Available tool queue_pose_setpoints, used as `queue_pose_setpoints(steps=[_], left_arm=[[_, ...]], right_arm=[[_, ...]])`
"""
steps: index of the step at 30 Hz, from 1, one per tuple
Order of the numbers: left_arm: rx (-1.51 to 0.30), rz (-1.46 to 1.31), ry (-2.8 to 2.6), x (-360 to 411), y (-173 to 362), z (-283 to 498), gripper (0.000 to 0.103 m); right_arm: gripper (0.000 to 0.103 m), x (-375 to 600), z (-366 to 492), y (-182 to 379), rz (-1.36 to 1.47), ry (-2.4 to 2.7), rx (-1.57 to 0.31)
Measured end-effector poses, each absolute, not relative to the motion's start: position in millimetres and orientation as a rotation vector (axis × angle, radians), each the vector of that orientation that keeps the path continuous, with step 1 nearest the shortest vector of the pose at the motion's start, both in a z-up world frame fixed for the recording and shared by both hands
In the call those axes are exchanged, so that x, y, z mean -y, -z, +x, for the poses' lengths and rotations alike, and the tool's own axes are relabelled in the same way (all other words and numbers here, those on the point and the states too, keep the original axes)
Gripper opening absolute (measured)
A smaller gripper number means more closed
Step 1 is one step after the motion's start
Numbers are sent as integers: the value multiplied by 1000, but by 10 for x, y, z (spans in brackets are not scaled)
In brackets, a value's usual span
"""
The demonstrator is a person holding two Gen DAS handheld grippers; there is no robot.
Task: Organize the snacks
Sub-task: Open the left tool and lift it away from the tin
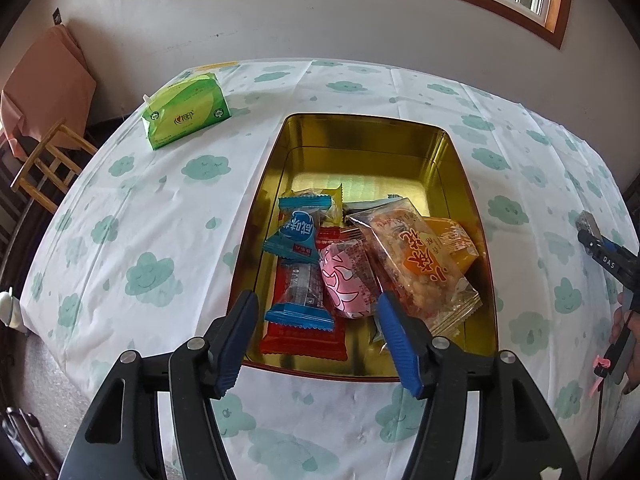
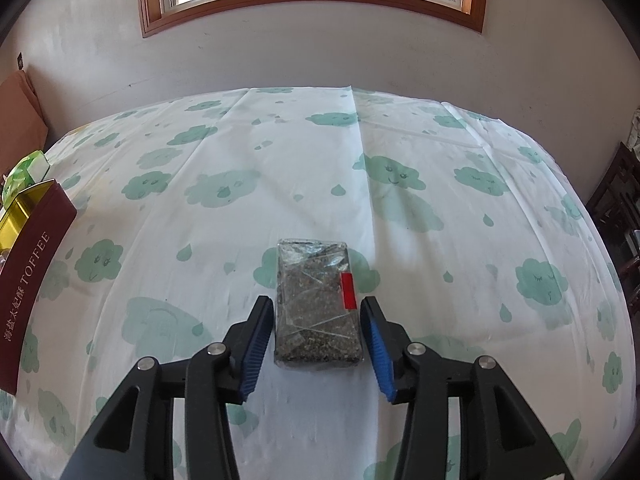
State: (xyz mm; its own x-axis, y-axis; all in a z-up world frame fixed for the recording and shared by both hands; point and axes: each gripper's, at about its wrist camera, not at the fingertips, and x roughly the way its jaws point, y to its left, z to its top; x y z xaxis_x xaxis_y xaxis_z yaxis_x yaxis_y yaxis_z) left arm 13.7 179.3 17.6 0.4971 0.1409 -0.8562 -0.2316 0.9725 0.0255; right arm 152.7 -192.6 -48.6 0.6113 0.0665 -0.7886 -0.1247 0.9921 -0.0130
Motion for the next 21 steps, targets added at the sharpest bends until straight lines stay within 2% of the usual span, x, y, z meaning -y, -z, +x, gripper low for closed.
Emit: queue_pose_setpoints(steps=[3, 4, 7, 9, 13, 21], left_arm=[[-1026, -100, -225, -1789, -173, 129, 61], [-1028, -103, -224, -1788, -169, 124, 62], [-1029, -109, -224, -1793, -160, 109, 62], [-1029, -109, -224, -1792, -160, 97, 63], [-1019, -111, -231, -1798, -170, 73, 72], [-1000, -98, -251, -1819, -186, -6, 79]], right_arm=[[45, 1919, 1531, 492, -69, -107, -905], [40, 1914, 1530, 491, -70, -108, -904], [36, 1900, 1527, 488, -79, -106, -904], [36, 1895, 1523, 484, -79, -99, -904], [36, 1886, 1519, 482, -80, -90, -907], [36, 1875, 1454, 465, -81, -61, -915]])
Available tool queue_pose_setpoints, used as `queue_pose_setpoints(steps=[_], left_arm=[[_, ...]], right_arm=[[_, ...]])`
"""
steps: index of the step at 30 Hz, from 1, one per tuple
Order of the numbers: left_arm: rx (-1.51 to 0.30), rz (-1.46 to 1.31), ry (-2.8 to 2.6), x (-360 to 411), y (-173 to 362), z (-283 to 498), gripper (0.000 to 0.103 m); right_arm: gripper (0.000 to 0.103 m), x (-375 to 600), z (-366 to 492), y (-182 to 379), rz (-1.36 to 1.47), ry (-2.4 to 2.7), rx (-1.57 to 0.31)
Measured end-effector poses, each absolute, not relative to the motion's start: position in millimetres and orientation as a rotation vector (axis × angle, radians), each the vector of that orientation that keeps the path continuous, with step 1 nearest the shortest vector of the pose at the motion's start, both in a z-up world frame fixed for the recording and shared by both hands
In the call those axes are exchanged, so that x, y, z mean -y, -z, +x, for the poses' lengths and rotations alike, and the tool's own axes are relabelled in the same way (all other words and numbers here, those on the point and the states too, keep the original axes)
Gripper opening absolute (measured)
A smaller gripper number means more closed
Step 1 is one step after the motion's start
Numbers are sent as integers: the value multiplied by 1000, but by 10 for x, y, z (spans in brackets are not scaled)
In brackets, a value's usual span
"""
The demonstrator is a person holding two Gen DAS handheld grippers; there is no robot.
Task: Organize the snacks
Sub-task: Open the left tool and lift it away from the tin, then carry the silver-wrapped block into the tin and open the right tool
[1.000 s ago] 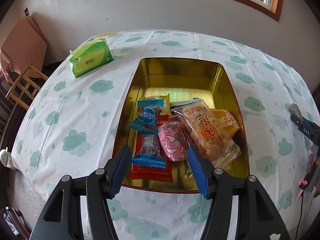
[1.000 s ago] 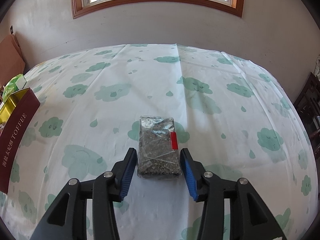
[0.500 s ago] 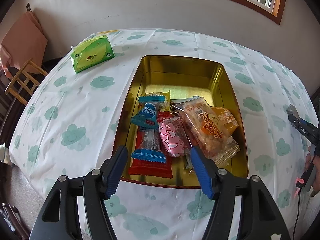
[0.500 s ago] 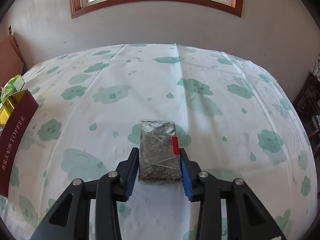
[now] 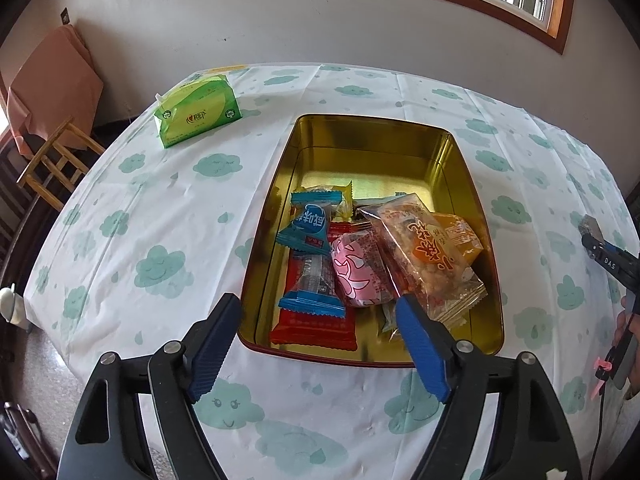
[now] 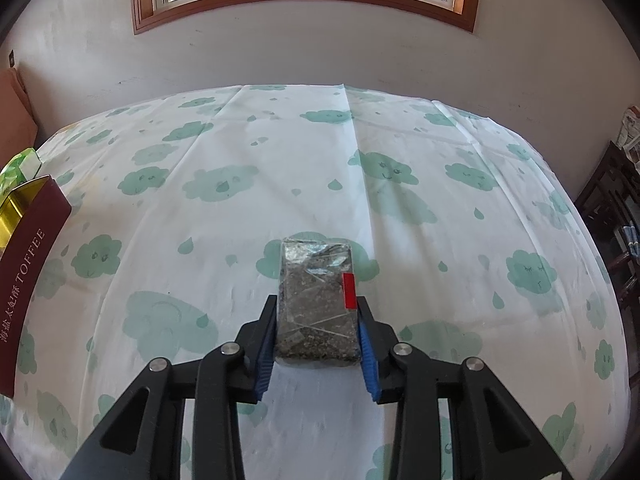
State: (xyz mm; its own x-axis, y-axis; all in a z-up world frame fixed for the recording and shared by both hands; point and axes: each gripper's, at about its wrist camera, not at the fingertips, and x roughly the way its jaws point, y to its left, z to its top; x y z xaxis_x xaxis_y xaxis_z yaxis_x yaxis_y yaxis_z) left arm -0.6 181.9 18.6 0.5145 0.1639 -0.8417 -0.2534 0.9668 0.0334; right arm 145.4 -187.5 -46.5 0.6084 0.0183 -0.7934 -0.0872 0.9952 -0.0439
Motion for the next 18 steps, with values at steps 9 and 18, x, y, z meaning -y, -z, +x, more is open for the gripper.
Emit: queue_pose_setpoints(steps=[9, 18], left_arm=[[-970, -107, -281, -1856, -230, -64, 83], [-979, -135, -298, -1940, -217, -116, 84]], right_arm=[[36, 1833, 1291, 411, -64, -75, -915], [36, 1677, 1086, 247, -58, -124, -890]])
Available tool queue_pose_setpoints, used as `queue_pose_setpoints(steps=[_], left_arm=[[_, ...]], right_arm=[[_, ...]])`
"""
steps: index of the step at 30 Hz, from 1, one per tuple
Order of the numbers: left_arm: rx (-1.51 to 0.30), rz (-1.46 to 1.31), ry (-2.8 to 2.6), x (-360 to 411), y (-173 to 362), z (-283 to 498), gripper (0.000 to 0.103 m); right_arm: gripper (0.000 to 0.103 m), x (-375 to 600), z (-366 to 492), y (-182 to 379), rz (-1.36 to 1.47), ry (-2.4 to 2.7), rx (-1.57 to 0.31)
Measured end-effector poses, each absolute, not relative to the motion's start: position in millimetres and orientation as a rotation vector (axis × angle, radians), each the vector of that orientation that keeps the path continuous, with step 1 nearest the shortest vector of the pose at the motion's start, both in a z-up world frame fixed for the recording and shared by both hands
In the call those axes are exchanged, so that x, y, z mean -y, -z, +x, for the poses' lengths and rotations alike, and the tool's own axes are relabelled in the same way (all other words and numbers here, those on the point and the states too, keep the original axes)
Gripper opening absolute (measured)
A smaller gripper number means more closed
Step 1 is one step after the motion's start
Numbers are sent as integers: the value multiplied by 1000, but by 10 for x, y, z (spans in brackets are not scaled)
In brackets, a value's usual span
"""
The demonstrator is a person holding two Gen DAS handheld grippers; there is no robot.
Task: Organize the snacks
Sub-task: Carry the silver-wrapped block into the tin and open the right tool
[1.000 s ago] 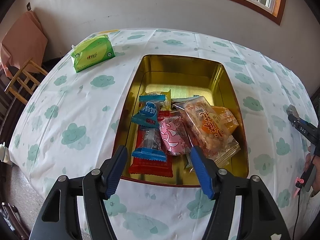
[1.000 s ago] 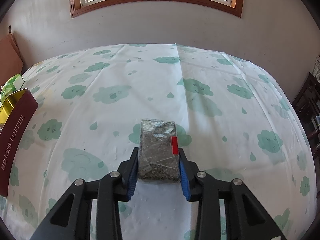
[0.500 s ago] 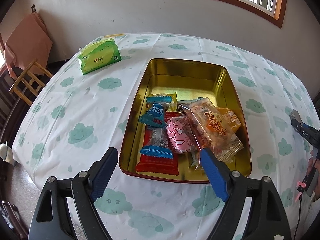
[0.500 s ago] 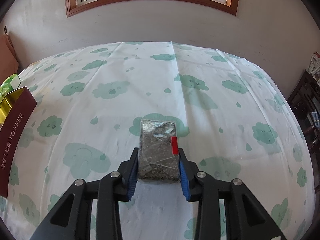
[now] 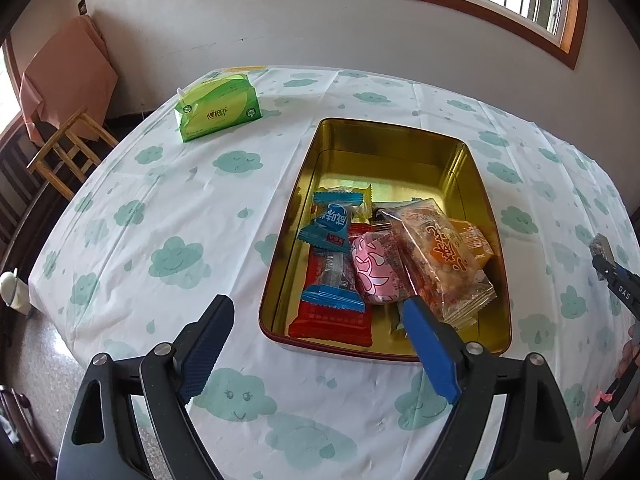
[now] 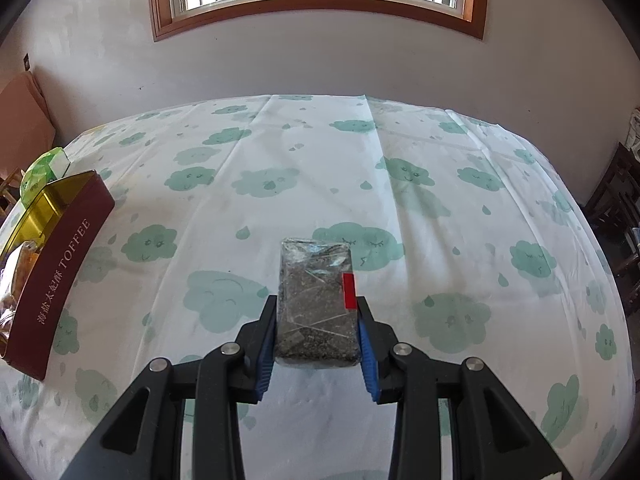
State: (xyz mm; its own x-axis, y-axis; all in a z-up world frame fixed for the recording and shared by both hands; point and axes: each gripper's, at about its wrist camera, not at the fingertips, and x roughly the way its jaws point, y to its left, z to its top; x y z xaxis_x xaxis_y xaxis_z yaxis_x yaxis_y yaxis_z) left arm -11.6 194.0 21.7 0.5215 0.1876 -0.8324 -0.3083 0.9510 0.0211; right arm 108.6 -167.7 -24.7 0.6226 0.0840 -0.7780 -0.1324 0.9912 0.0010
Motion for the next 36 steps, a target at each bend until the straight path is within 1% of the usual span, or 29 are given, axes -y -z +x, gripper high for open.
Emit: queue_pose_setpoints(steps=[16, 36], left_arm=[[-992, -167, -340, -2108, -184, -225, 86], [-978, -196, -420, -2447, -184, -411, 86]], right_arm=[[36, 1179, 847, -54, -63, -262, -847], [36, -25, 525, -261, -158, -500, -818]])
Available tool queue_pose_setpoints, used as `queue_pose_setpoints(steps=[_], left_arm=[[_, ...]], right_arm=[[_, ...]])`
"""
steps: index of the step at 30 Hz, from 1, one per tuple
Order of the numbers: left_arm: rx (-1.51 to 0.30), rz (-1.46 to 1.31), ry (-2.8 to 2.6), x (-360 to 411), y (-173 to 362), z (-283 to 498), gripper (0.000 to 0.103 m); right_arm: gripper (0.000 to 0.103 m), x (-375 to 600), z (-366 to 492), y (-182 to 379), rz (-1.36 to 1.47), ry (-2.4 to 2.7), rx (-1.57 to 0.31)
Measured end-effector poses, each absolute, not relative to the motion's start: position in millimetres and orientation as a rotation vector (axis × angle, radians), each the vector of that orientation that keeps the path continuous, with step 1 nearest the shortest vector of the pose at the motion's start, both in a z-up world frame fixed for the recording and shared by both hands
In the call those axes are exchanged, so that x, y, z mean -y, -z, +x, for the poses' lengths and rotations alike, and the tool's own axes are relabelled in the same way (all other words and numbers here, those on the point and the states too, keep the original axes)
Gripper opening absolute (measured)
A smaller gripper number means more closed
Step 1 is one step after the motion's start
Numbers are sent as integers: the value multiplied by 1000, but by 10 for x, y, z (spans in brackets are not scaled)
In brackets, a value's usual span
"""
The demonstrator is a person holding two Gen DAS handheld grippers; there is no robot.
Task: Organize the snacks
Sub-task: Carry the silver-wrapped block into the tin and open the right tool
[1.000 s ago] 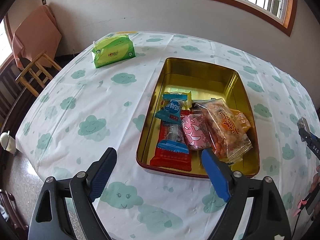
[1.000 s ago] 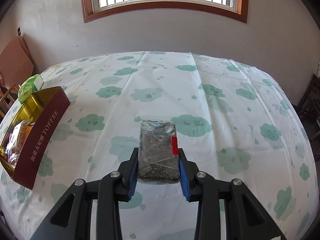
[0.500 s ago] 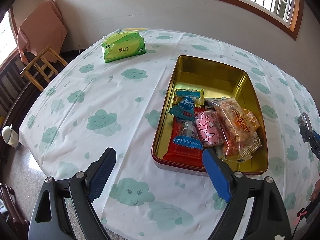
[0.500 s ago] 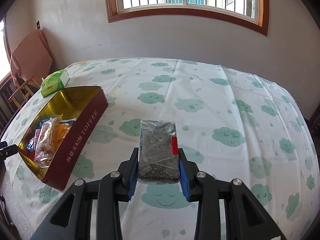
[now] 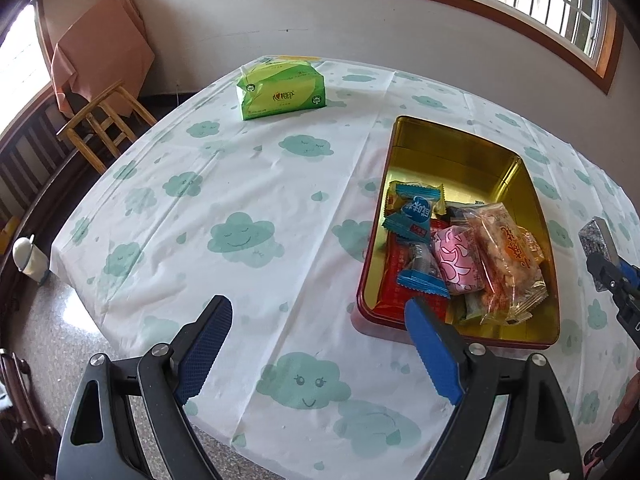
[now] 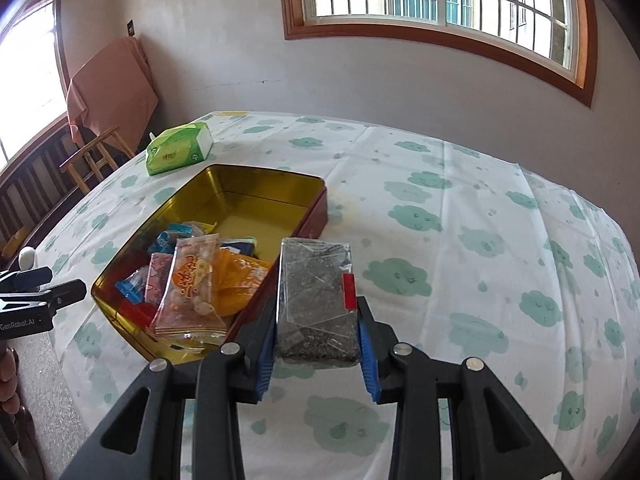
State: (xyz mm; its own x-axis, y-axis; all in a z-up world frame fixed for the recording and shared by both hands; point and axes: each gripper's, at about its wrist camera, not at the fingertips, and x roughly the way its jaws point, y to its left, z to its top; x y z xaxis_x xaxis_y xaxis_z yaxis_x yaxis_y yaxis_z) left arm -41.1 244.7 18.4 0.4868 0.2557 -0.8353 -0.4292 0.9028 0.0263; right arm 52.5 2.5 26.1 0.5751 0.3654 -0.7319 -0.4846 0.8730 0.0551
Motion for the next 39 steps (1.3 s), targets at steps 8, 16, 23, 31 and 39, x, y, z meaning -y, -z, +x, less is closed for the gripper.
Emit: queue_pose_setpoints(steps=[8, 16, 23, 31, 39], left_arm=[[-977, -216, -447, -2593, -177, -475, 86], [-977, -228, -460, -2689, -164, -516, 86], [-982, -245, -471, -2791, -135, -550, 86], [-985, -248, -474, -2822, -126, -559, 86], [-991, -240, -466, -2807, -129, -547, 86]], right_arm=[[36, -375, 497, -269, -191, -554, -818], [36, -660, 608, -214, -238, -558, -820], [36, -796, 690, -94, -268, -548, -852], [36, -946, 652, -30, -272, -567, -880], [36, -1061, 570, 19, -227, -607, -909]])
